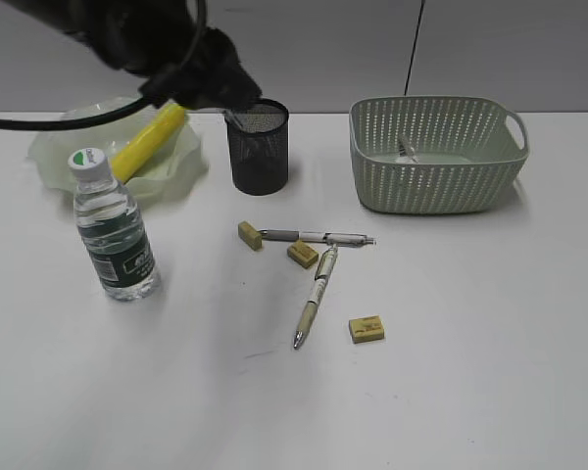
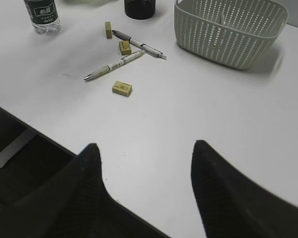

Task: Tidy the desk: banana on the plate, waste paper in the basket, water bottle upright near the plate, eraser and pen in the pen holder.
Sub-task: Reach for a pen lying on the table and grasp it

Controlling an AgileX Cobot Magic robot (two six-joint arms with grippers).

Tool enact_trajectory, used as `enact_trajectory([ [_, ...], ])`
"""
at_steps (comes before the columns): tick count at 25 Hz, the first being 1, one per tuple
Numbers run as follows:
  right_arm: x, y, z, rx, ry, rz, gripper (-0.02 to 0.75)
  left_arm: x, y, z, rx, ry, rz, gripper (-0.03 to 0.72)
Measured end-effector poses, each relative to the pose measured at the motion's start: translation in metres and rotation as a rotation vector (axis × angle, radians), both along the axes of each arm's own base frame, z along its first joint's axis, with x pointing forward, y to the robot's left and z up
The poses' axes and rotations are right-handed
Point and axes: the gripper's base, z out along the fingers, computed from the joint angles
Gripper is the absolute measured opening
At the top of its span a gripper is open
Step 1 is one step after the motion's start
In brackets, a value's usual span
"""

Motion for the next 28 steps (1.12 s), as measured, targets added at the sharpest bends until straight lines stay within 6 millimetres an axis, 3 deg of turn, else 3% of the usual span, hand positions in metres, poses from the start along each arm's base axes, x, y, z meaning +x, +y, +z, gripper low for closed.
enact_trajectory([
  [8,0.0,0.0,0.0,0.0,-0.001,0.0,0.458,0.052,-0.038,-0.011,0.097,-0.031,-0.14,0.437],
  [16,0.0,0.0,0.0,0.0,-0.002,-0.001,0.458,0.087,-0.062,-0.044,0.195,0.017,-0.267,0.437],
  [21,0.0,0.0,0.0,0.0,-0.002,-0.001,0.458,0.093,-0.076,-0.073,0.254,0.015,-0.344,0.437],
  [28,0.0,0.0,0.0,0.001,-0.003,-0.002,0.458,0.086,-0.106,-0.112,0.368,-0.027,-0.445,0.437],
])
